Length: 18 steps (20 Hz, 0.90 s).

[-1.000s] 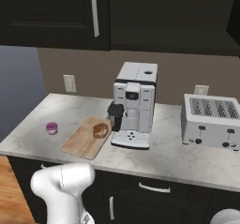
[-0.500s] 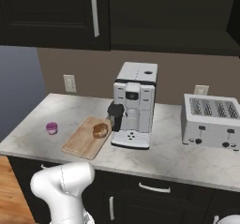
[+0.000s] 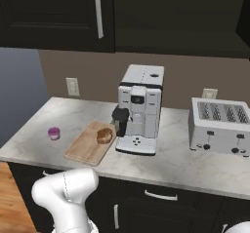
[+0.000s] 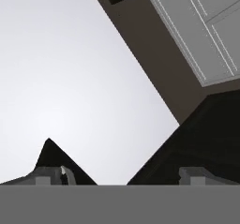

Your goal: Pick the bread, place it on the cutting board, pick the jam, place it on the counter, and close the cabinet.

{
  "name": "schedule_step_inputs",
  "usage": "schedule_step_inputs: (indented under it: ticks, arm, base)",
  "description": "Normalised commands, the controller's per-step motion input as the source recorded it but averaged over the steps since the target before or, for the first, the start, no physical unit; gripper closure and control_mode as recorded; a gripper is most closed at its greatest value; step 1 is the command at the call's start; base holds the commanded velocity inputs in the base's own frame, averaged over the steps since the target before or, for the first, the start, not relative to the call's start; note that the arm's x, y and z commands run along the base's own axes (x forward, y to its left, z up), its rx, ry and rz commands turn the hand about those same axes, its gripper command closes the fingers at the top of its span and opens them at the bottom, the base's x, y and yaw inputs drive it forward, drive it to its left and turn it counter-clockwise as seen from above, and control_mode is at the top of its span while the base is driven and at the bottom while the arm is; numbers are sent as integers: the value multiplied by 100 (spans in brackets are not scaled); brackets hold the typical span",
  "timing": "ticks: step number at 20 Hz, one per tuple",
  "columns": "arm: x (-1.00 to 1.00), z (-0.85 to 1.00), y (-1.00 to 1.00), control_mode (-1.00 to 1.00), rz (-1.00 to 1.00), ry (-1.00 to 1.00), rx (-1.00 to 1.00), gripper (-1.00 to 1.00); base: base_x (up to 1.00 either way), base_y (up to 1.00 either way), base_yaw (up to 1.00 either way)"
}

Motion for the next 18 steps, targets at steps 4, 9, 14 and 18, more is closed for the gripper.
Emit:
schedule_step_inputs:
  ticks: [4, 9, 14, 18]
  arm:
    - [-15, 0, 0, -100, 0, -8, 0, -100]
    - [-23, 0, 0, -100, 0, -2, 0, -100]
    - [-29, 0, 0, -100, -2, 0, -2, -100]
    - [-36, 0, 0, -100, -4, 0, -4, -100]
  base:
    - [0, 0, 0]
    - [0, 0, 0]
    - [0, 0, 0]
    - [0, 0, 0]
